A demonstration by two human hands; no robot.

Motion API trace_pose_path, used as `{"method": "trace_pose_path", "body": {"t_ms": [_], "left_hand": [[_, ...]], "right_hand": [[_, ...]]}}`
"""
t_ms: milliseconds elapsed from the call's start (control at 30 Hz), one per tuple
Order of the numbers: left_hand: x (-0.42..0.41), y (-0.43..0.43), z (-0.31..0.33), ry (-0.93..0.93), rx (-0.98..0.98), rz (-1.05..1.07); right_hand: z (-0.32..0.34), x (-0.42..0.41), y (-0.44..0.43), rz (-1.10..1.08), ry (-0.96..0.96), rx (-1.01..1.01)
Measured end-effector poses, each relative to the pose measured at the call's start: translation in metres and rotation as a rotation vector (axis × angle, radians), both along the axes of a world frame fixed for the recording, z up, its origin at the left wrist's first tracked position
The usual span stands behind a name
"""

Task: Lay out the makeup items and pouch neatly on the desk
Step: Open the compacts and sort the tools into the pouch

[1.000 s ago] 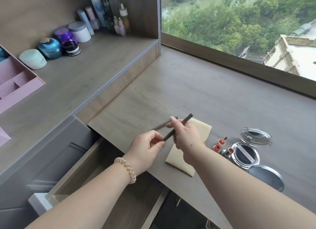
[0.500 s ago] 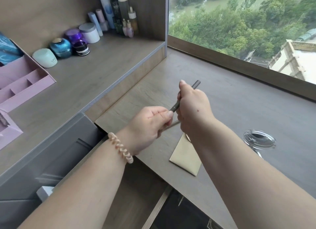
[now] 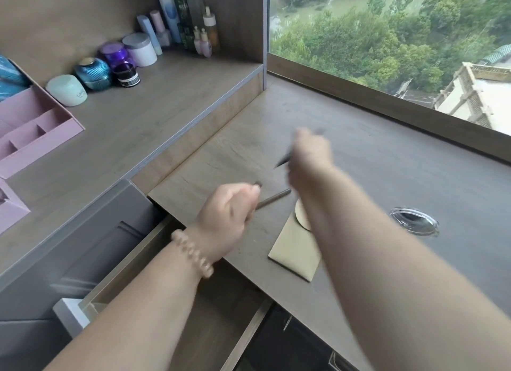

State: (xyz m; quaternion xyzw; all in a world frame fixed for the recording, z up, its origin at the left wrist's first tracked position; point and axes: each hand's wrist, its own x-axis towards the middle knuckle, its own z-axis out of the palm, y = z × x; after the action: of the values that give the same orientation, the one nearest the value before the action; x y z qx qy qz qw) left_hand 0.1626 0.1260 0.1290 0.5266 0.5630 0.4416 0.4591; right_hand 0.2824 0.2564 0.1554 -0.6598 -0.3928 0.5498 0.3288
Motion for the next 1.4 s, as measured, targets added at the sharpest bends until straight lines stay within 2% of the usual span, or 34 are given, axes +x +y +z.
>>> {"method": "trace_pose_path", "body": {"t_ms": [33, 67, 133, 200, 267, 333, 400, 433, 533, 600, 700, 900, 967, 1033, 1200, 1300, 1400], "left_hand": [[-0.009, -0.014, -0.003, 0.129, 0.049, -0.02], [-0.019, -0.028, -0.007, 0.164, 0.033, 0.007], [-0.033, -0.042, -0.018, 0.047, -0.127, 0.106], [-0.03, -0.037, -0.037, -0.011, -0.279, 0.187], [-0.019, -0.018, -0.05, 0.049, -0.352, 0.233], [-0.012, 0.004, -0.054, 0.193, -0.377, 0.253], [-0.012, 0.021, -0.061, 0.35, -0.394, 0.267], [-0.011, 0.027, -0.064, 0.426, -0.408, 0.259], [-0.005, 0.036, -0.078, 0.661, -0.45, 0.171], [0.001, 0.036, -0.087, 0.774, -0.455, 0.112], [0.007, 0.037, -0.098, 0.92, -0.422, 0.049], [0.014, 0.038, -0.097, 1.074, -0.308, 0.061], [0.008, 0.04, -0.095, 1.036, -0.244, 0.192], [0.0, 0.045, -0.099, 1.003, -0.265, 0.266], [-0.006, 0.058, -0.109, 0.972, -0.369, 0.182], [-0.007, 0.059, -0.103, 0.952, -0.319, 0.19], [-0.01, 0.056, -0.078, 0.846, -0.203, 0.194]], "right_hand": [[0.002, 0.022, 0.016, -0.069, -0.068, 0.036], [0.007, 0.045, 0.033, -0.177, -0.053, 0.066], [0.019, 0.078, 0.057, -0.352, -0.015, 0.125], [0.02, 0.074, 0.067, -0.303, -0.059, 0.176], [0.016, 0.047, 0.055, -0.098, -0.15, 0.3], [-0.007, 0.025, 0.033, 0.142, -0.419, 0.481], [-0.034, 0.014, 0.002, 0.428, -0.819, 0.637], [-0.047, 0.012, -0.013, 0.561, -0.961, 0.713], [-0.085, 0.012, -0.049, 0.903, -1.166, 0.753], [-0.103, 0.014, -0.061, 0.992, -1.199, 0.692], [-0.115, 0.012, -0.066, 1.008, -1.185, 0.64], [-0.111, 0.016, -0.063, 0.98, -1.175, 0.678], [-0.105, 0.018, -0.061, 0.952, -1.154, 0.704], [-0.1, 0.019, -0.059, 0.92, -1.132, 0.726], [-0.094, 0.021, -0.059, 0.855, -1.137, 0.737], [-0.092, 0.024, -0.057, 0.795, -1.143, 0.728], [-0.091, 0.026, -0.051, 0.745, -1.111, 0.903]]}}
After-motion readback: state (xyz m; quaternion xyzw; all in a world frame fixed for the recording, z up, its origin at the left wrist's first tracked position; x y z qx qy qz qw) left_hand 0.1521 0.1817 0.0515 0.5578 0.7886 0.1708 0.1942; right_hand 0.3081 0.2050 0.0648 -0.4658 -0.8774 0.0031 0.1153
